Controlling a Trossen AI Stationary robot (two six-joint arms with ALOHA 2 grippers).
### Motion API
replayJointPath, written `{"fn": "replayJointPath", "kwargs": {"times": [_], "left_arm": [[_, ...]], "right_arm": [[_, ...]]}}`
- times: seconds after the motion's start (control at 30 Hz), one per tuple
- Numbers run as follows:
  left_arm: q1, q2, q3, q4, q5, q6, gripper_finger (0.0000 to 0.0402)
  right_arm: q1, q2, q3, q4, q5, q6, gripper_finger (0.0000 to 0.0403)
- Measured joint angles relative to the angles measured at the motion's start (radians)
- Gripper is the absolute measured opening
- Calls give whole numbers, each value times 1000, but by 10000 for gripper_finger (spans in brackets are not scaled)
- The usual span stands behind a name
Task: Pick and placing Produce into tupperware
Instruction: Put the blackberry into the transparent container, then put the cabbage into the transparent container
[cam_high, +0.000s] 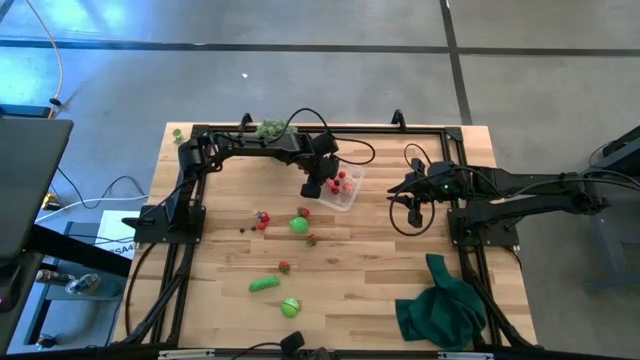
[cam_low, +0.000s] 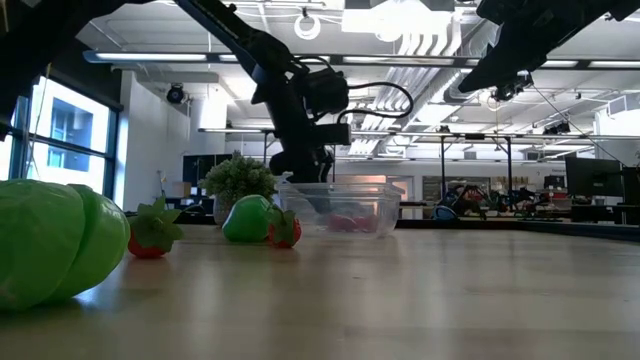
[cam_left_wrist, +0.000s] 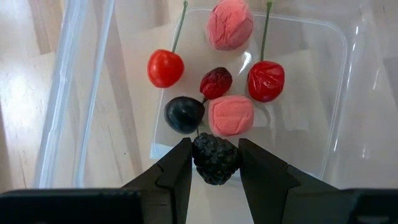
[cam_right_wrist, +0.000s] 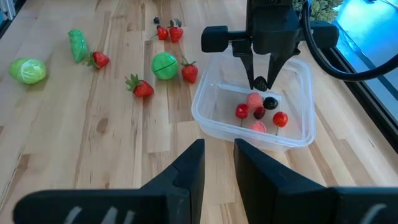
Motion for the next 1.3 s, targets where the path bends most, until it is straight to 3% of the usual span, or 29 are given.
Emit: {"fn": "replayJointPath", "kwargs": {"times": [0.97, 1.3], "left_arm": [[0, 0, 0, -1, 27, 0, 115], [0, 0, 0, -1, 25, -38, 203]], "right_arm": [[0, 0, 0, 0, 4, 0, 75], [0, 0, 0, 0, 3, 0, 75]]}}
